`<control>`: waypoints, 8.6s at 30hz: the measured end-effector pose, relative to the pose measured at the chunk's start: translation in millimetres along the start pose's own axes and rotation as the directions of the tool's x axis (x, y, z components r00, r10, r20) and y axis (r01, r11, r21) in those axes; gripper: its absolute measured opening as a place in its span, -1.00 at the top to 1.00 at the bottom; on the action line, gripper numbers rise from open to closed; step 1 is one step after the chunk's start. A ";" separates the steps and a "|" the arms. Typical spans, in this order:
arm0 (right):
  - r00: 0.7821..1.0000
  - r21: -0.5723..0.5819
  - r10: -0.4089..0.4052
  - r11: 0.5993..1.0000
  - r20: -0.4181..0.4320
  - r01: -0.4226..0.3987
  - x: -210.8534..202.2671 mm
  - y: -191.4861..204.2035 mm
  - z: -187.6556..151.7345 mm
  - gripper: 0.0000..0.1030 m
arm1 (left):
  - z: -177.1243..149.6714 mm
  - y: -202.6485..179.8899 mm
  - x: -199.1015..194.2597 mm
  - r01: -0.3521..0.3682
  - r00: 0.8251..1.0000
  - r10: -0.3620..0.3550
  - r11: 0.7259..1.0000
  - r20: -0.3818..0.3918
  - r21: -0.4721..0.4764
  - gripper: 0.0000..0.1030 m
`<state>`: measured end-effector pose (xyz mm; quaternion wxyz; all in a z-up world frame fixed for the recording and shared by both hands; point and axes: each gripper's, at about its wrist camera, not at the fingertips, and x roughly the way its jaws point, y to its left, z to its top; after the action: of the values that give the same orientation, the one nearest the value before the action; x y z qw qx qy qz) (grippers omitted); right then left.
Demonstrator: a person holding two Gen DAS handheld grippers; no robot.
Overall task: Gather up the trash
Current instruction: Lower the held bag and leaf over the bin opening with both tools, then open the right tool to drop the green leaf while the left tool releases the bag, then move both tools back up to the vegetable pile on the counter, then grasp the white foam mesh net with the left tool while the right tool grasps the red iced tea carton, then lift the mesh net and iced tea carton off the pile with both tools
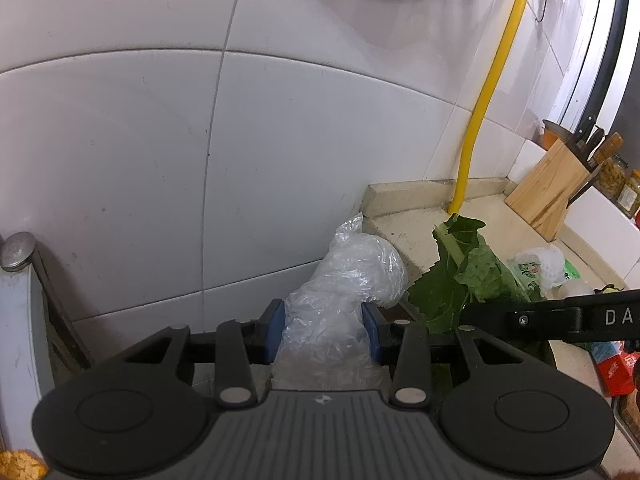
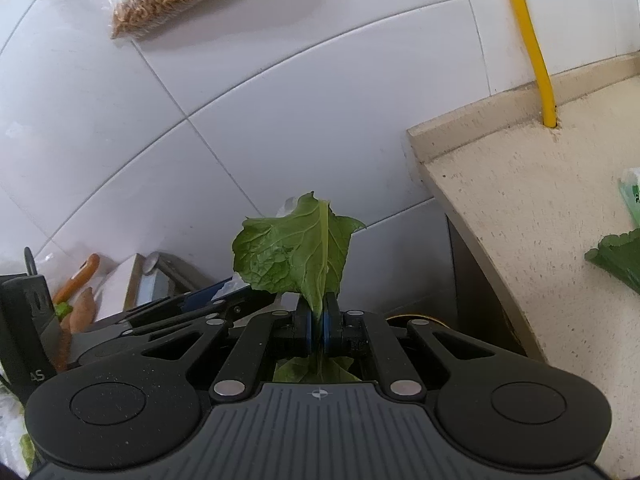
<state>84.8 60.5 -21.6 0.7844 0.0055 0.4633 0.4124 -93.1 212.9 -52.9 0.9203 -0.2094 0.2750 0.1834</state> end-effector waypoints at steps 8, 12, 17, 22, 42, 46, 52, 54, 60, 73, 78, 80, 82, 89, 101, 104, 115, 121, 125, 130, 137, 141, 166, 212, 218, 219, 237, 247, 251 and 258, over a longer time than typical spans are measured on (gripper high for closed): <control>1.000 0.012 -0.010 1.000 -0.010 0.010 7.1 -7.7 -0.1 0.86 | 1.6 -3.4 8.7 -0.010 1.000 0.011 1.000 -0.023 0.018 0.32; 1.000 0.015 -0.009 1.000 -0.012 0.009 9.2 -8.9 -0.2 0.86 | 2.2 -4.1 12.3 -0.014 0.999 0.015 1.000 -0.031 0.022 0.32; 1.000 0.022 -0.012 1.000 -0.017 0.013 11.5 -9.8 0.1 0.86 | 2.8 -5.0 16.4 -0.015 0.999 0.016 0.999 -0.039 0.028 0.32; 1.000 0.025 -0.016 1.000 -0.026 0.016 14.9 -12.3 -0.9 0.86 | 2.9 -4.8 18.4 -0.016 0.999 0.018 0.999 -0.045 0.032 0.32; 0.999 0.037 -0.019 0.999 -0.042 0.020 24.8 -15.7 -3.4 0.86 | 3.3 -5.4 25.7 -0.018 0.998 0.021 0.999 -0.058 0.044 0.31; 0.999 0.040 -0.018 0.999 -0.044 0.020 26.0 -16.7 -3.2 0.86 | 3.0 -5.5 26.7 -0.022 0.998 0.025 0.999 -0.062 0.047 0.31; 0.999 0.045 -0.019 0.999 -0.048 0.021 28.1 -17.7 -4.0 0.85 | 3.6 -6.8 30.5 -0.025 0.997 0.029 0.998 -0.072 0.052 0.31; 0.999 0.048 -0.019 0.999 -0.050 0.022 29.1 -18.3 -3.9 0.85 | 4.4 -6.9 32.2 -0.025 0.997 0.029 0.998 -0.075 0.053 0.31; 0.998 0.048 -0.019 0.999 -0.054 0.021 30.4 -18.9 -4.6 0.85 | 5.1 -7.7 36.9 -0.025 0.996 0.030 0.998 -0.087 0.058 0.31; 0.998 0.055 -0.024 0.998 -0.066 0.028 36.1 -20.9 -7.1 0.83 | 6.8 -7.6 46.2 -0.021 0.993 0.029 0.997 -0.111 0.068 0.31; 0.997 0.055 -0.023 0.998 -0.070 0.027 36.9 -22.0 -6.9 0.83 | 7.0 -7.3 47.0 -0.021 0.993 0.029 0.997 -0.112 0.070 0.31; 0.997 0.055 -0.024 0.998 -0.073 0.028 38.0 -22.7 -6.9 0.83 | 7.0 -7.4 48.0 -0.021 0.993 0.029 0.997 -0.114 0.071 0.31; 0.997 0.056 -0.024 0.998 -0.077 0.029 39.0 -23.1 -7.2 0.82 | 7.1 -7.2 48.8 -0.022 0.993 0.030 0.997 -0.114 0.073 0.31; 0.996 0.059 -0.029 0.998 -0.082 0.034 40.9 -24.3 -8.6 0.68 | 6.6 -7.0 49.3 -0.024 0.992 0.033 0.997 -0.119 0.075 0.30; 0.996 0.061 -0.034 0.997 -0.084 0.040 41.9 -25.7 -9.1 0.60 | 5.8 -5.5 51.3 -0.032 0.990 0.042 0.996 -0.131 0.077 0.21; 0.996 0.061 -0.035 0.997 -0.083 0.040 41.2 -26.1 -8.9 0.60 | 5.5 -5.6 51.6 -0.033 0.990 0.043 0.996 -0.134 0.081 0.20; 0.996 0.063 -0.036 0.997 -0.083 0.042 40.2 -25.8 -8.6 0.60 | 5.9 -6.1 52.9 -0.036 0.989 0.048 0.995 -0.142 0.088 0.05; 0.996 0.066 -0.038 0.997 -0.084 0.044 38.6 -27.2 -9.9 0.59 | 6.0 -6.0 52.3 -0.036 0.989 0.048 0.996 -0.142 0.087 -0.04; 0.996 0.065 -0.039 0.997 -0.084 0.044 37.8 -27.7 -10.3 0.58 | 6.3 -6.2 52.3 -0.034 0.989 0.046 0.995 -0.142 0.089 -0.08; 0.996 0.067 -0.041 0.997 -0.083 0.047 35.3 -28.6 -12.2 0.57 | 6.3 -6.3 51.8 -0.033 0.989 0.045 0.995 -0.141 0.091 -0.09; 0.996 0.074 -0.050 0.996 -0.075 0.055 28.8 -29.2 -15.9 0.55 | 6.9 -6.5 50.9 -0.031 0.989 0.044 0.995 -0.140 0.093 -0.09; 0.996 0.076 -0.061 0.995 -0.066 0.066 23.2 -29.6 -19.0 0.50 | 6.6 -7.1 50.2 -0.032 0.990 0.046 0.994 -0.135 0.100 -0.09; 0.982 0.130 -0.177 0.977 0.070 0.167 -63.8 -79.0 -40.1 0.36 | 0.6 -11.8 55.1 -0.069 0.988 0.088 0.986 -0.125 0.149 -0.09; 0.797 0.183 -0.595 0.799 0.101 0.573 -157.5 -200.2 -63.3 -0.54 | 33.9 -232.4 112.3 0.342 0.939 -0.287 0.836 -0.190 0.429 -0.09; 0.812 0.202 -0.579 0.806 0.079 0.556 -154.5 -208.9 -62.7 -0.53 | 43.9 -261.4 133.1 0.366 0.931 -0.307 0.790 -0.199 0.493 -0.09; 0.813 0.202 -0.577 0.807 0.075 0.554 -153.8 -209.7 -62.2 -0.53 | 45.3 -266.4 138.6 0.370 0.929 -0.307 0.783 -0.206 0.500 -0.09; 0.838 0.218 -0.543 0.825 0.053 0.521 -152.4 -222.2 -58.2 -0.43 | 38.7 -314.9 222.6 0.382 0.916 -0.223 0.740 -0.334 0.554 0.05; 0.851 0.272 -0.515 0.837 0.101 0.474 -170.4 -224.4 -60.2 -0.38 | 48.6 -287.6 204.5 0.434 0.882 -0.278 0.794 -0.380 0.426 0.69; 0.861 0.276 -0.492 0.851 0.125 0.446 -177.1 -217.8 -62.2 -0.37 | 46.4 -273.2 185.8 0.455 0.870 -0.309 0.803 -0.384 0.384 0.69; 0.888 0.259 -0.443 0.878 0.121 0.403 -169.0 -204.1 -68.7 -0.37 | 25.2 -253.7 138.1 0.483 0.857 -0.338 0.788 -0.388 0.382 0.69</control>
<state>126.6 -209.9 -18.4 0.8876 0.0298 0.4259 0.1729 140.5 41.4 -42.1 0.9080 -0.0628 0.3937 -0.1290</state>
